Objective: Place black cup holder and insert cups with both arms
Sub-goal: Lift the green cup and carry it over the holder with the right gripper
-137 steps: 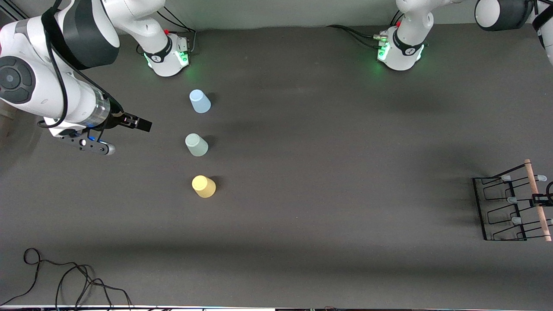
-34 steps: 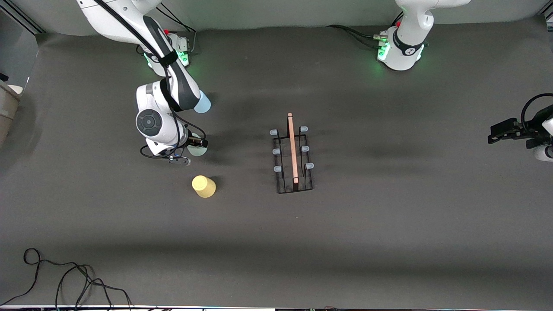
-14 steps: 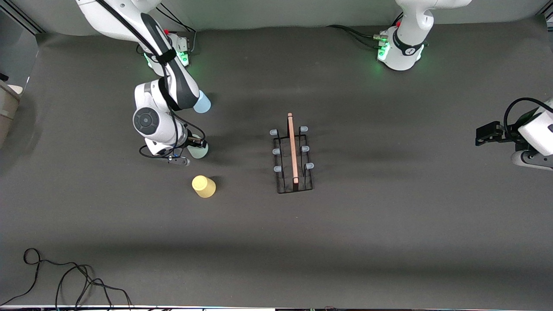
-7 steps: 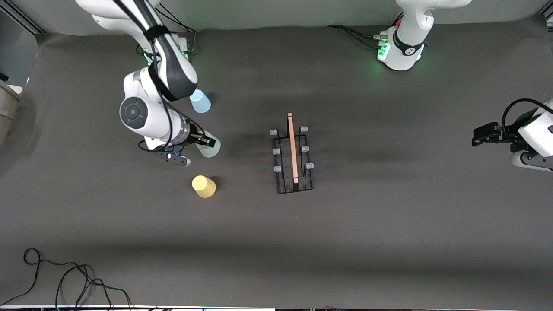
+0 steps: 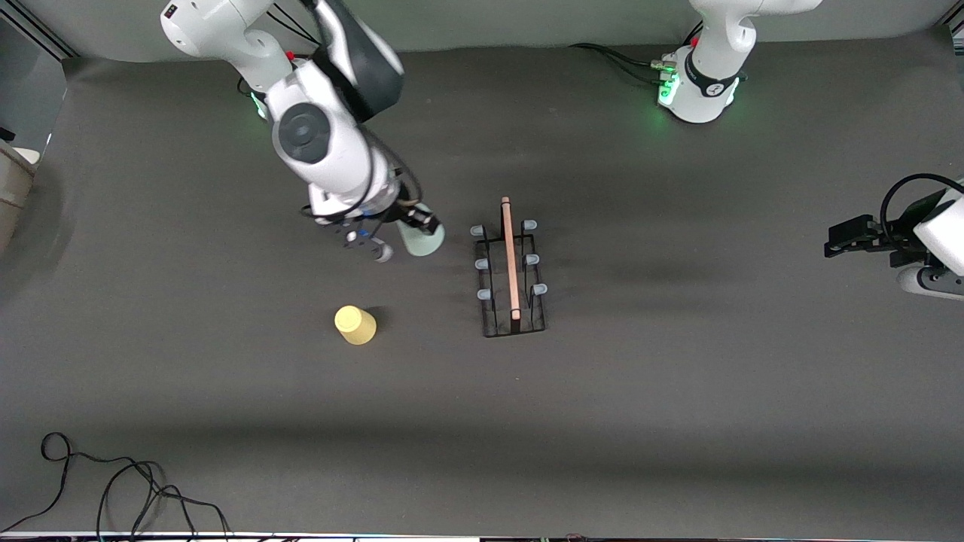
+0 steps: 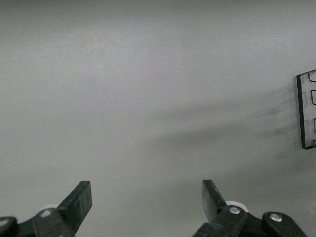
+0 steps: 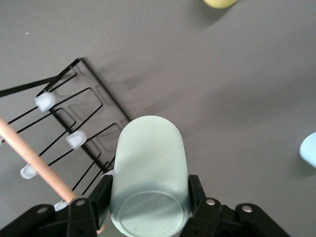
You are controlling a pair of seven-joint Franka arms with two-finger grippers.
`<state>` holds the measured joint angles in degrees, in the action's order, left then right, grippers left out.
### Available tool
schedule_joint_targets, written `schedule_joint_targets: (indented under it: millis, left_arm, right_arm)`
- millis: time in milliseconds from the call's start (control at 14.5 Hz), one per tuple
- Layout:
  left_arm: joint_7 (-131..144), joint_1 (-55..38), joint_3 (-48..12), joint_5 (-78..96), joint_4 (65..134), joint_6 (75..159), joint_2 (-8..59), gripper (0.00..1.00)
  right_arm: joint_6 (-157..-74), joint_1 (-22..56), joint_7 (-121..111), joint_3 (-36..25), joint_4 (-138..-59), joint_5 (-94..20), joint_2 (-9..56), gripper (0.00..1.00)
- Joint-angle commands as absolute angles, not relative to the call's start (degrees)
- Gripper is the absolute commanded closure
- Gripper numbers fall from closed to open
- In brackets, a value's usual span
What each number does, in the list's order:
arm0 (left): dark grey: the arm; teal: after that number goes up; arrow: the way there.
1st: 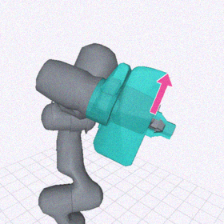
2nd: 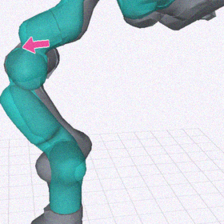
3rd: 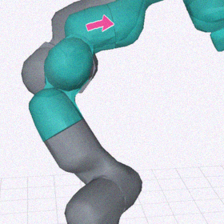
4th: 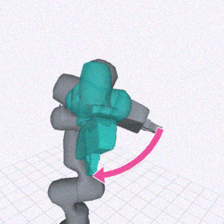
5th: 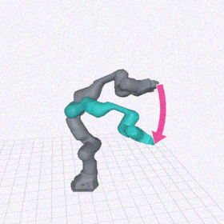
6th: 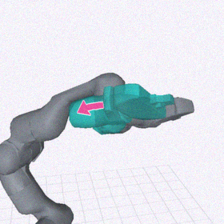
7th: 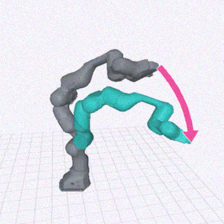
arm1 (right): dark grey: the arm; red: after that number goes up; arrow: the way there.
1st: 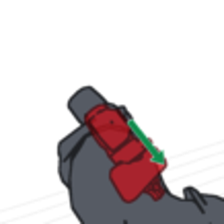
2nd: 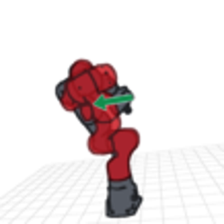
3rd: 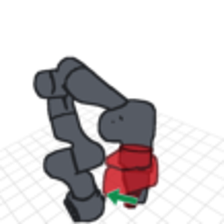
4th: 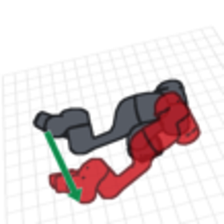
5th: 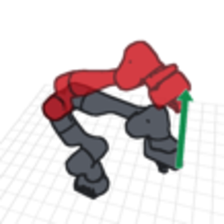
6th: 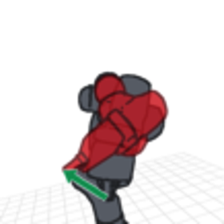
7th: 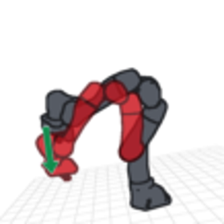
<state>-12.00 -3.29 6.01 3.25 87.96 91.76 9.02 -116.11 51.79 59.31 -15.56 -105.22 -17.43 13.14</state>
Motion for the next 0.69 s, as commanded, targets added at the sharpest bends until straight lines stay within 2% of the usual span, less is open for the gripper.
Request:
schedule_joint_targets:
  millis: [0,552,621]
  left_arm:
    - [-13.0,-3.1,6.2,4.0,86.7,91.1,9.6,0.0]
    - [-12.7,-3.3,6.2,3.2,86.8,90.8,9.6,0.0]
    - [-12.9,-3.2,6.2,3.2,86.7,90.6,9.6,0.0]
  right_arm:
    - [-116.9,55.1,63.5,-16.2,-100.6,-18.9,17.5,0.94]
    - [-126.3,60.2,67.2,-16.3,-100.5,-18.9,24.5,0.93]
    - [-126.6,60.2,67.2,-16.2,-100.5,-18.9,24.9,0.73]
